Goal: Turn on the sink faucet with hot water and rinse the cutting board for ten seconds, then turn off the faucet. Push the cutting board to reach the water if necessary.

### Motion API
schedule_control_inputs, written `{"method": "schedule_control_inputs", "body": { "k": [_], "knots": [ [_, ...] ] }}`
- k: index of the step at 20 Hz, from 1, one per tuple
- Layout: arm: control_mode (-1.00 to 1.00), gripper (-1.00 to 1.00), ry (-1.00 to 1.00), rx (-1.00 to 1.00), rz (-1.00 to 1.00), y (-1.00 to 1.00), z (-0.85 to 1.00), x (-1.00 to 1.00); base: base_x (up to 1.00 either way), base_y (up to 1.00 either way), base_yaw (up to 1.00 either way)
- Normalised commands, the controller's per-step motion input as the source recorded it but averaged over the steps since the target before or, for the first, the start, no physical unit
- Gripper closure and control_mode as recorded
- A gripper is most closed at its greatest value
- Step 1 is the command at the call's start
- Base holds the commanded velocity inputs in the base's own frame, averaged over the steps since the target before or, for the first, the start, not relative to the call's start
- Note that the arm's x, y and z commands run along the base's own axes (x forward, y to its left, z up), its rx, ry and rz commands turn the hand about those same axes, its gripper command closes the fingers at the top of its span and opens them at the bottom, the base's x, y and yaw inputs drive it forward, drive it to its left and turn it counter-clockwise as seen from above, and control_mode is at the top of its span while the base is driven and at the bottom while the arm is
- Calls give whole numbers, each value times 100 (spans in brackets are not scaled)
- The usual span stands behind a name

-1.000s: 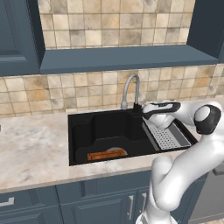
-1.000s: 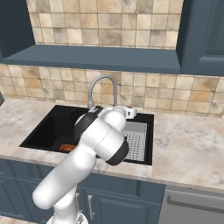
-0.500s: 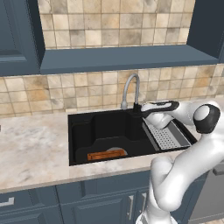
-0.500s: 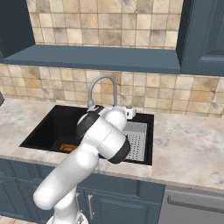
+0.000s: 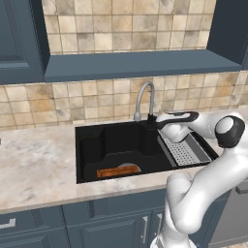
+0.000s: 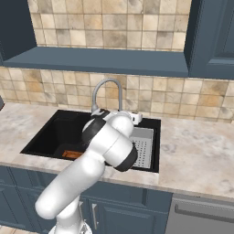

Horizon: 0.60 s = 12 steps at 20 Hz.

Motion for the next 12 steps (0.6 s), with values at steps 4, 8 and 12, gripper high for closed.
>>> {"method": "schedule_control_inputs", "body": {
  "k": [4,8,12],
  "knots": [
    [-100,-100,0,0,0,0,0,8,0,0,0],
    [-100,-100,0,0,0,0,0,18,0,0,0],
    [-100,-100,0,0,0,0,0,16,0,0,0]
  ]
}}
